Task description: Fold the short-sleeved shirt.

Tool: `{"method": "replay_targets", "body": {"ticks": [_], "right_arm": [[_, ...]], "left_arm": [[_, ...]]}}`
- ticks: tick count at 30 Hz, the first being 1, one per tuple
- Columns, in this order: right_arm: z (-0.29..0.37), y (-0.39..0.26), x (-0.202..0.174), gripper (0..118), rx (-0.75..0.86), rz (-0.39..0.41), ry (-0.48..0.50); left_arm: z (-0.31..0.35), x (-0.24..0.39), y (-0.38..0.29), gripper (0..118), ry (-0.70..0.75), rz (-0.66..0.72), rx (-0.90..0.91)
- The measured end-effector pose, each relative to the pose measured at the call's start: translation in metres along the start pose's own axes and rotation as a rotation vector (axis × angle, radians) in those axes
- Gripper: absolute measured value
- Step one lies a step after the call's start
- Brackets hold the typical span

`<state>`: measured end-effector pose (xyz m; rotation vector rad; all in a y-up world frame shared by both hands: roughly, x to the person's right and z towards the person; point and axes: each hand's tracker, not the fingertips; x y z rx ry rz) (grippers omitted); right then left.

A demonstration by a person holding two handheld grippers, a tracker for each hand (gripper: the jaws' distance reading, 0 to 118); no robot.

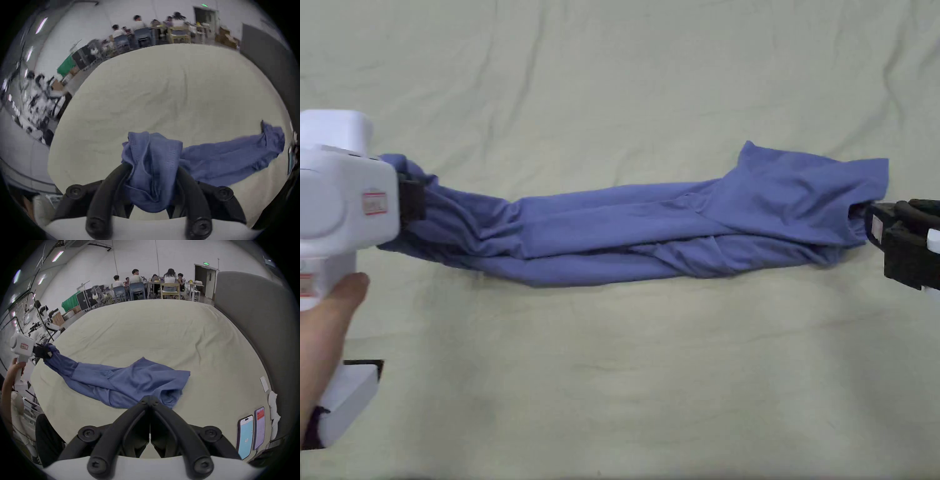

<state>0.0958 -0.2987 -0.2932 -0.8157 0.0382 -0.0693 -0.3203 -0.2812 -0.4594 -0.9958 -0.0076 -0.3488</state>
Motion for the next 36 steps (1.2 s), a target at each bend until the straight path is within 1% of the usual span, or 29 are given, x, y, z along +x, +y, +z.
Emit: {"method": "replay_targets", "body": {"ticks": [5, 7, 9, 10, 11, 12, 13, 14, 15, 16, 17, 19, 21, 22, 23, 24, 25, 26, 27, 28, 29, 31, 33, 35, 36], "right_arm": [[0.01, -0.002, 0.014, 3, 0.012, -0.014, -0.028], [0.012, -0.005, 0.022, 3, 0.014, -0.029, -0.041], [0.013, -0.008, 0.028, 3, 0.014, -0.045, -0.049], [0.013, -0.009, 0.031, 3, 0.012, -0.055, -0.054], [0.012, -0.011, 0.034, 3, 0.009, -0.06, -0.054], [0.012, -0.012, 0.035, 3, 0.007, -0.067, -0.057], [0.012, -0.014, 0.036, 3, 0.006, -0.074, -0.058], [0.012, -0.015, 0.036, 3, 0.002, -0.08, -0.052], [0.012, -0.016, 0.036, 3, 0.0, -0.085, -0.047], [0.011, -0.017, 0.036, 3, -0.001, -0.087, -0.042], [0.011, -0.017, 0.035, 3, -0.003, -0.087, -0.04], [0.008, -0.016, 0.032, 3, -0.006, -0.082, -0.033], [0.007, -0.015, 0.029, 3, -0.007, -0.075, -0.028], [0.006, -0.014, 0.027, 3, -0.007, -0.071, -0.024], [0.005, -0.013, 0.025, 3, -0.007, -0.066, -0.02], [0.004, -0.012, 0.023, 3, -0.007, -0.061, -0.019], [0.003, -0.012, 0.021, 3, -0.009, -0.054, -0.021], [0.002, -0.011, 0.02, 3, -0.012, -0.047, -0.023], [0.002, -0.011, 0.019, 3, -0.014, -0.041, -0.025], [0.0, -0.011, 0.019, 3, -0.02, -0.039, -0.028], [-0.001, -0.011, 0.019, 3, -0.026, -0.037, -0.029], [-0.003, -0.012, 0.019, 3, -0.037, -0.035, -0.034], [-0.007, -0.013, 0.02, 3, -0.055, -0.034, -0.045], [-0.013, -0.015, 0.022, 3, -0.07, -0.035, -0.051], [-0.016, -0.015, 0.022, 3, -0.075, -0.034, -0.052]], "left_arm": [[-0.014, 0.11, 0.018, 26, -0.262, -0.097, -0.034], [-0.019, 0.145, 0.02, 26, -0.342, -0.125, -0.056], [-0.023, 0.17, 0.019, 26, -0.386, -0.129, -0.063], [-0.027, 0.18, 0.018, 26, -0.376, -0.12, -0.078], [-0.033, 0.183, 0.018, 31, -0.382, -0.115, -0.082], [-0.039, 0.18, 0.017, 51, -0.401, -0.093, -0.087], [-0.043, 0.175, 0.017, 80, -0.463, -0.013, -0.11], [-0.044, 0.163, 0.017, 87, -0.569, 0.072, -0.123], [-0.04, 0.152, 0.017, 87, -0.651, 0.131, -0.143], [-0.032, 0.137, 0.017, 87, -0.678, 0.173, -0.147], [-0.018, 0.121, 0.017, 87, -0.687, 0.201, -0.124], [0.014, 0.089, 0.016, 88, -0.626, 0.213, 0.002], [0.037, 0.059, 0.016, 88, -0.5, 0.227, 0.11], [0.039, 0.049, 0.016, 88, -0.417, 0.237, 0.128], [0.035, 0.043, 0.013, 88, -0.365, 0.238, 0.129], [0.029, 0.043, 0.012, 83, -0.363, 0.202, 0.135], [0.017, 0.046, 0.01, 39, -0.402, 0.15, 0.117], [0.0, 0.054, 0.009, 0, -0.414, 0.173, 0.074], [-0.01, 0.063, 0.005, 0, -0.416, 0.198, 0.036], [-0.026, 0.077, 0.01, 0, -0.455, 0.141, -0.035], [-0.035, 0.094, 0.01, 0, -0.467, 0.089, -0.046], [-0.041, 0.129, 0.013, 0, -0.462, 0.034, -0.064], [-0.037, 0.167, 0.011, 0, -0.428, -0.037, -0.037], [-0.026, 0.196, 0.013, 0, -0.52, -0.084, -0.032], [-0.021, 0.208, 0.013, 0, -0.521, -0.105, -0.022]]}}
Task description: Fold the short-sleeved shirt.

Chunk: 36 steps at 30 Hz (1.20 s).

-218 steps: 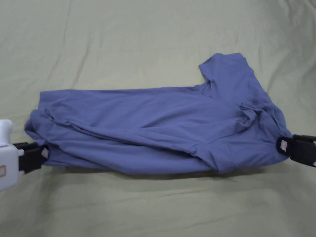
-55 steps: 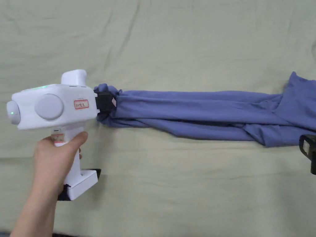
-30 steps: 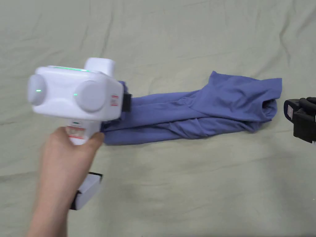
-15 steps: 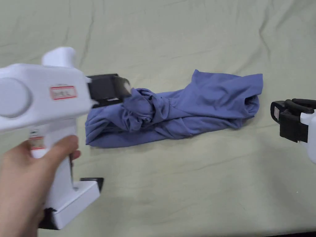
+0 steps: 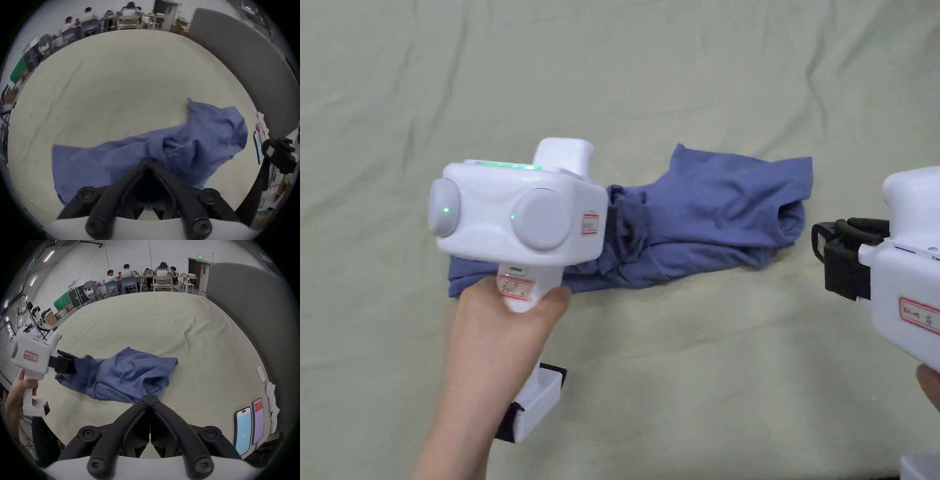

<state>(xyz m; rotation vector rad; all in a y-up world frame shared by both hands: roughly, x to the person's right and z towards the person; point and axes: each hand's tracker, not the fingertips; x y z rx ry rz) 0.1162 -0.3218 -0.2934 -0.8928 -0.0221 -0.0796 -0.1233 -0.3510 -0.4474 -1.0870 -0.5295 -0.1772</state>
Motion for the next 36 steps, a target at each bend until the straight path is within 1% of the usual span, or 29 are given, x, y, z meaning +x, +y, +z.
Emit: {"method": "replay_targets", "body": {"ticks": [2, 5, 9, 10, 11, 12, 14, 16, 17, 18, 19, 20, 21, 22, 23, 24, 27, 28, 29, 30, 31, 32, 33, 35, 36], "right_arm": [[-0.005, 0.0, -0.001, 3, -0.01, 0.005, 0.001], [-0.005, 0.001, -0.001, 3, -0.009, 0.006, 0.008], [-0.001, 0.004, -0.003, 3, 0.002, -0.001, 0.015], [0.0, 0.006, -0.003, 3, 0.007, 0.001, 0.014], [0.001, 0.007, -0.004, 3, 0.011, 0.004, 0.016], [0.002, 0.008, -0.005, 3, 0.013, 0.006, 0.016], [0.004, 0.011, -0.007, 3, 0.02, 0.011, 0.021], [0.007, 0.012, -0.011, 3, 0.025, 0.016, 0.027], [0.008, 0.013, -0.013, 3, 0.027, 0.018, 0.03], [0.009, 0.012, -0.015, 3, 0.028, 0.022, 0.033], [0.01, 0.012, -0.016, 3, 0.03, 0.026, 0.035], [0.01, 0.011, -0.018, 3, 0.03, 0.029, 0.038], [0.009, 0.011, -0.019, 3, 0.027, 0.033, 0.042], [0.009, 0.01, -0.02, 3, 0.022, 0.038, 0.045], [0.008, 0.009, -0.022, 3, 0.017, 0.043, 0.044], [0.007, 0.008, -0.023, 3, 0.01, 0.047, 0.042], [0.006, 0.006, -0.022, 3, -0.004, 0.046, 0.038], [0.005, 0.005, -0.021, 3, -0.008, 0.045, 0.036], [0.006, 0.005, -0.021, 3, -0.011, 0.045, 0.032], [0.006, 0.005, -0.02, 3, -0.016, 0.047, 0.027], [0.006, 0.004, -0.02, 3, -0.018, 0.054, 0.018], [0.006, 0.004, -0.02, 3, -0.019, 0.06, 0.011], [0.005, 0.005, -0.02, 3, -0.02, 0.062, 0.008], [0.002, 0.006, -0.02, 3, -0.022, 0.065, 0.006], [0.001, 0.006, -0.02, 3, -0.022, 0.062, 0.007]], "left_arm": [[-0.005, 0.022, 0.006, 0, 0.025, -0.087, 0.019], [-0.006, 0.027, 0.014, 0, 0.011, -0.072, 0.005], [0.032, 0.017, 0.017, 0, -0.205, 0.046, 0.067], [0.048, 0.012, 0.015, 0, -0.246, 0.064, 0.094], [0.067, 0.005, 0.011, 0, -0.246, 0.059, 0.134], [0.082, -0.001, 0.007, 0, -0.221, 0.052, 0.161], [0.111, -0.023, -0.002, 0, -0.098, 0.054, 0.191], [0.129, -0.053, -0.015, 0, 0.041, 0.105, 0.199], [0.132, -0.071, -0.022, 3, 0.106, 0.144, 0.203], [0.13, -0.091, -0.029, 25, 0.142, 0.211, 0.199], [0.122, -0.114, -0.035, 78, 0.167, 0.29, 0.179], [0.11, -0.134, -0.041, 102, 0.172, 0.369, 0.132], [0.099, -0.148, -0.046, 102, 0.146, 0.412, 0.144], [0.084, -0.16, -0.048, 102, 0.127, 0.455, 0.101], [0.069, -0.167, -0.05, 102, 0.098, 0.464, 0.065], [0.055, -0.167, -0.049, 102, 0.07, 0.453, 0.04], [0.012, -0.151, -0.05, 102, 0.095, 0.309, -0.029], [0.001, -0.145, -0.054, 85, 0.093, 0.288, -0.064], [-0.002, -0.143, -0.06, 83, 0.045, 0.312, -0.059], [0.007, -0.142, -0.061, 76, 0.091, 0.31, -0.001], [0.019, -0.148, -0.059, 43, 0.044, 0.322, -0.011], [0.028, -0.155, -0.061, 24, -0.004, 0.348, 0.006], [0.033, -0.161, -0.063, 16, -0.004, 0.382, 0.029], [0.045, -0.176, -0.067, 15, -0.069, 0.434, 0.013], [0.055, -0.183, -0.068, 15, -0.103, 0.471, 0.047]]}}
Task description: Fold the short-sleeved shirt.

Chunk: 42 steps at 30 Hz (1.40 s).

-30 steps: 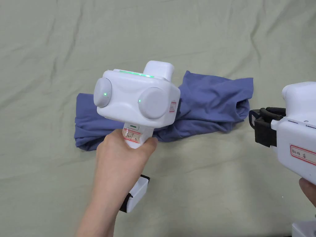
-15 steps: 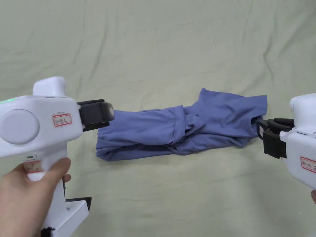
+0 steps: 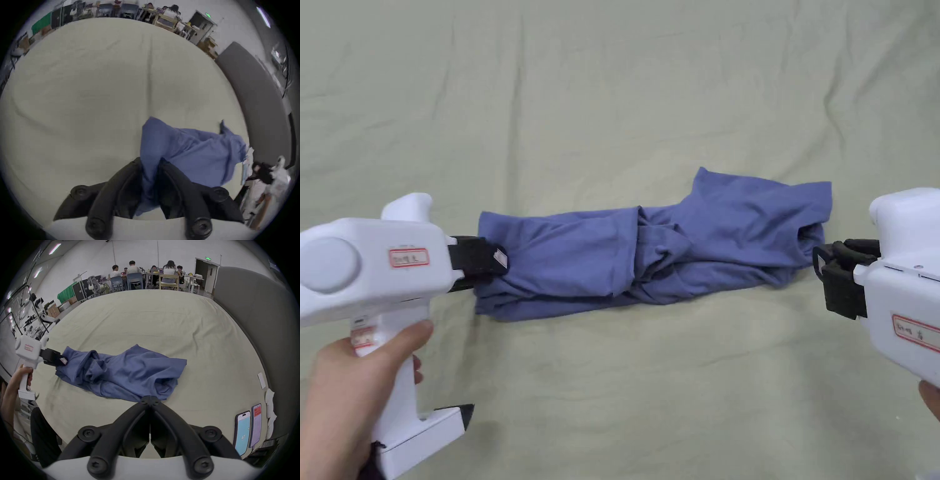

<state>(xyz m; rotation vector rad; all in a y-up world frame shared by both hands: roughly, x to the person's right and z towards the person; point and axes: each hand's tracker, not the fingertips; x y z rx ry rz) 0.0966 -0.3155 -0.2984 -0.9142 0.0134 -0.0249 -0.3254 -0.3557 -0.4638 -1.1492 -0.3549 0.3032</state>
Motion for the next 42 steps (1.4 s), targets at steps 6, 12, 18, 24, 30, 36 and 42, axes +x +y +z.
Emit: {"method": "replay_targets", "body": {"ticks": [6, 12, 18, 24, 30, 36, 42], "right_arm": [[-0.007, 0.009, -0.008, 3, 0.012, -0.007, 0.035], [-0.011, 0.011, -0.014, 3, 0.03, -0.02, 0.074], [-0.011, 0.011, -0.009, 3, 0.034, -0.04, 0.086], [-0.007, 0.007, 0.004, 3, 0.035, -0.069, 0.062], [-0.01, 0.003, 0.013, 3, 0.021, -0.086, 0.047], [-0.01, 0.009, 0.008, 3, 0.03, -0.081, 0.057], [-0.007, 0.011, -0.001, 3, 0.042, -0.06, 0.065]], "left_arm": [[0.059, 0.001, 0.015, 14, 0.278, -0.093, 0.06], [0.083, 0.025, 0.018, 14, 0.375, -0.085, 0.092], [0.02, 0.127, 0.008, 14, 0.126, -0.225, -0.009], [-0.053, 0.199, -0.003, 14, -0.019, -0.312, -0.115], [-0.086, 0.2, -0.004, 62, -0.151, -0.212, -0.182], [0.001, 0.201, -0.007, 79, -0.083, -0.445, 0.02], [0.034, 0.171, -0.02, 0, 0.27, -0.444, 0.226]]}}
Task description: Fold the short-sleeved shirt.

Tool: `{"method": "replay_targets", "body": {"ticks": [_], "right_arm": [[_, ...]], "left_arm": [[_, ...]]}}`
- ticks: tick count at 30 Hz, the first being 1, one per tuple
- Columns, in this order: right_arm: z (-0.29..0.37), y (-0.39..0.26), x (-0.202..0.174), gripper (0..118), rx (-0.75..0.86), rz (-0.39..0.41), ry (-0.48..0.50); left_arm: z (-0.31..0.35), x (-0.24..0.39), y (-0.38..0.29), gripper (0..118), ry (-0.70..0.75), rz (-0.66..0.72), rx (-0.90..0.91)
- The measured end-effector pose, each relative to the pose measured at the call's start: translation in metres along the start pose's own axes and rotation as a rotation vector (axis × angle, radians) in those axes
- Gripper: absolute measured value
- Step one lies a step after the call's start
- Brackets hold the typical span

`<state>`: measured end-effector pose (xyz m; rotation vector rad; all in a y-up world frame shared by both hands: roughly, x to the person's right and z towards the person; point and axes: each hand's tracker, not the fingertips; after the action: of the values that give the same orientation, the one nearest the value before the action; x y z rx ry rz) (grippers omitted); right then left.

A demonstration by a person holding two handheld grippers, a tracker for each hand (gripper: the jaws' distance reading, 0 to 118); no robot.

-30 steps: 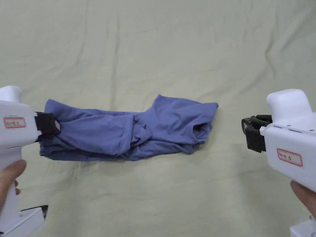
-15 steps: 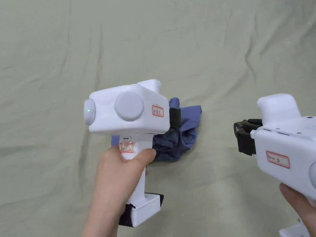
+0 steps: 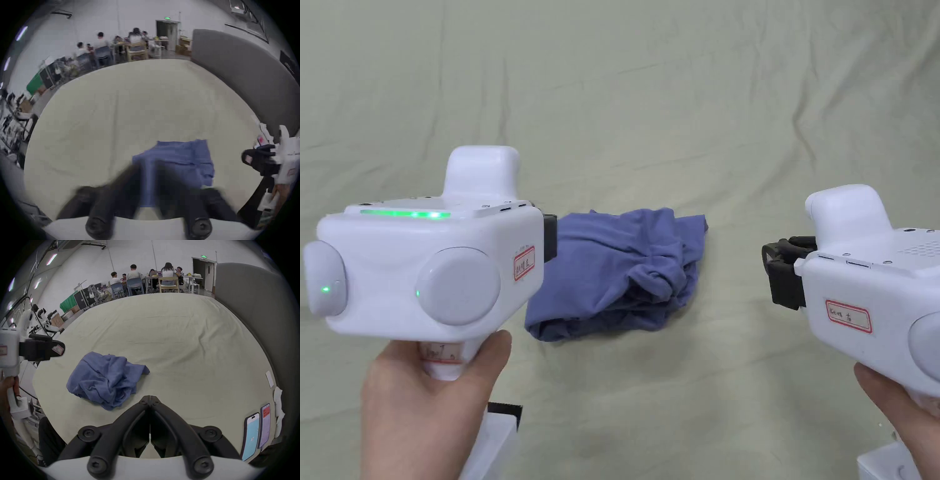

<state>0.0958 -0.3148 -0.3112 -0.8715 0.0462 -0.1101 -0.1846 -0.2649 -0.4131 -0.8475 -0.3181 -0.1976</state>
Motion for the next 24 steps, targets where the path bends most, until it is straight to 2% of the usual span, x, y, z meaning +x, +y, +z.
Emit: {"method": "replay_targets", "body": {"ticks": [1, 3, 7, 9, 12, 16, 18, 21, 24], "right_arm": [[0.0, -0.001, 0.0, 3, -0.003, 0.005, -0.003], [-0.001, -0.003, 0.001, 3, -0.016, 0.009, -0.014], [0.0, -0.008, 0.008, 3, -0.037, 0.0, -0.041], [-0.001, -0.01, 0.013, 3, -0.049, -0.011, -0.057], [-0.003, -0.01, 0.018, 3, -0.055, -0.02, -0.065], [-0.005, -0.006, 0.017, 3, -0.048, -0.032, -0.053], [-0.002, -0.001, 0.013, 3, -0.035, -0.032, -0.049], [0.005, 0.009, 0.002, 3, -0.013, -0.009, -0.032], [0.008, 0.024, -0.017, 3, 0.015, 0.04, 0.003]], "left_arm": [[-0.01, 0.0, -0.003, 0, -0.049, 0.061, -0.016], [-0.037, 0.018, -0.007, 0, -0.169, 0.044, -0.116], [-0.091, 0.088, -0.02, 0, -0.126, -0.142, -0.164], [-0.105, 0.109, -0.023, 0, -0.165, -0.16, -0.171], [-0.1, 0.128, -0.018, 0, -0.142, -0.197, -0.12], [-0.085, 0.12, -0.007, 0, -0.357, -0.072, -0.115], [-0.066, 0.111, -0.002, 0, -0.41, -0.046, -0.074], [-0.022, 0.081, 0.002, 0, -0.323, -0.073, 0.017], [0.02, 0.026, 0.0, 0, -0.174, -0.024, 0.079]]}}
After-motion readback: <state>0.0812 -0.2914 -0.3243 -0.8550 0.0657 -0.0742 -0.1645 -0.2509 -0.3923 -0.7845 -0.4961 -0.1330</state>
